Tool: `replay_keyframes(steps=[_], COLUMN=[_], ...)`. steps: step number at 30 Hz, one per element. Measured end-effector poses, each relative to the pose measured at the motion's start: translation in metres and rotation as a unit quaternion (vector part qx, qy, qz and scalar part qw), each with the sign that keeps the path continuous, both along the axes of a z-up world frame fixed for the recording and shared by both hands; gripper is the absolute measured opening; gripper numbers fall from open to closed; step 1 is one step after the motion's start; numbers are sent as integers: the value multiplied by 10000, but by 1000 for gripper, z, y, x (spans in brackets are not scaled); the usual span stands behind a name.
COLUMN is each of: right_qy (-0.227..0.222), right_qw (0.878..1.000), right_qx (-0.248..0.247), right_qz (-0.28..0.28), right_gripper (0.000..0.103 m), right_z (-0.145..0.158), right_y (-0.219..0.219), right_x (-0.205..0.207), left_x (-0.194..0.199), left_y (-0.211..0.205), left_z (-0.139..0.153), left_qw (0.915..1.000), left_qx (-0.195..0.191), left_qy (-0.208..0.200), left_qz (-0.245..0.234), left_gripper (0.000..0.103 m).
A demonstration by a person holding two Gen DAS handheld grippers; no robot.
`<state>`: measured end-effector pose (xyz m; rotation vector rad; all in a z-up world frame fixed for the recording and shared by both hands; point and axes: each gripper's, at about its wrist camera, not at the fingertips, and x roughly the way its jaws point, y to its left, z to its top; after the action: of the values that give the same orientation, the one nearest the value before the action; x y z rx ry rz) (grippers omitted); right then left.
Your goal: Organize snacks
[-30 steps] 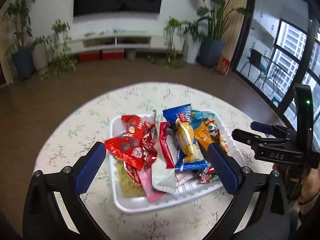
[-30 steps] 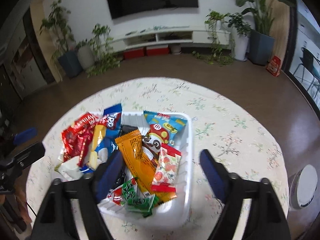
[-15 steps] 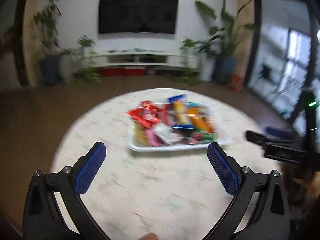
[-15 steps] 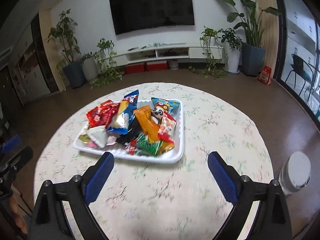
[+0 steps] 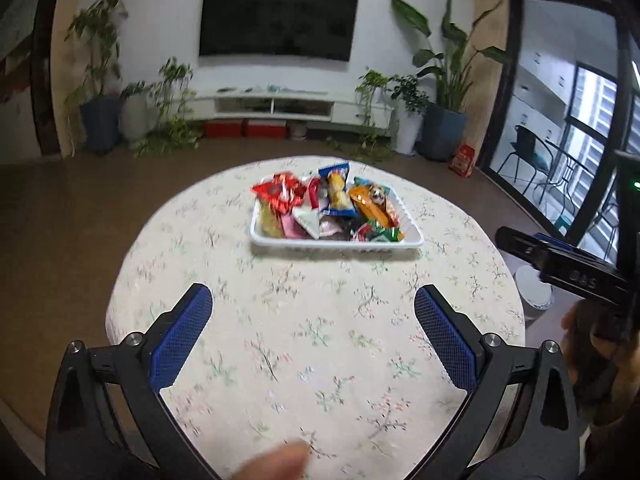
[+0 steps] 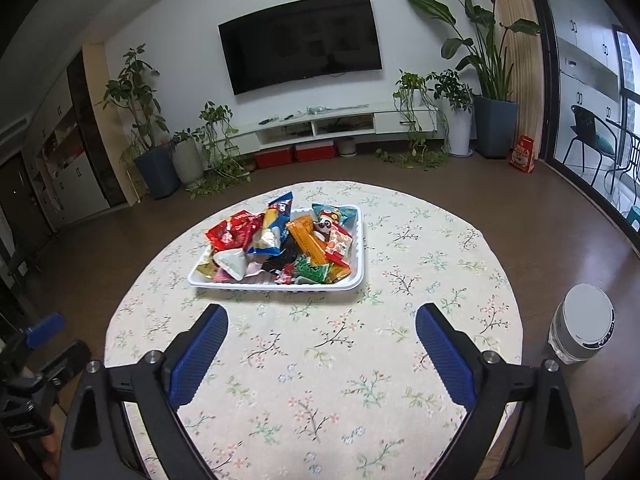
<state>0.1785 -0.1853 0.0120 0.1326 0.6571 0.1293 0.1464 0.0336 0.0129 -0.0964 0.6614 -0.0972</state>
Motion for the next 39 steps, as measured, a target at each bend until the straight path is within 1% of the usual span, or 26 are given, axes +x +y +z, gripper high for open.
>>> replay_keyframes(steps=[3, 5, 9, 11, 14, 16, 19, 25, 39], right_qy=[-14, -40, 45, 113, 126, 147, 213, 359, 547], right_qw=[9999, 9998, 9995, 9991, 9982, 9981, 9976, 9971, 9958], right_qx=[-122, -196, -294, -363, -464, -444, -475, -506, -645], right_qz=[-11, -58, -115, -191, -353, -410, -460, -433, -355], right_gripper=[97, 97, 97, 97, 97, 97, 98, 98, 98], right_z=[4, 5, 7, 8, 9, 10, 8, -2, -11], right_y=[6, 10, 15, 16, 15, 13, 14, 20, 30], right_x=[-12, -21, -32, -36, -41, -44, -48, -56, -59], left_x=[0, -1, -6, -6, -9, -8, -7, -3, -2], left_y=[-6, -10, -19, -23, -23, -23, -20, -15, -15], left_z=[-5, -6, -3, -4, -4, -4, -5, -11, -16], left_qw=[9990, 9983, 9977, 9977, 9972, 9968, 9965, 9958, 9958], left_qx=[285, 355, 498, 478, 494, 544, 513, 494, 472], left_qy=[236, 322, 343, 400, 430, 420, 475, 585, 624], left_qz=[268, 325, 302, 268, 354, 414, 468, 506, 471], left_gripper=[103, 103, 103, 103, 103, 103, 103, 103, 103])
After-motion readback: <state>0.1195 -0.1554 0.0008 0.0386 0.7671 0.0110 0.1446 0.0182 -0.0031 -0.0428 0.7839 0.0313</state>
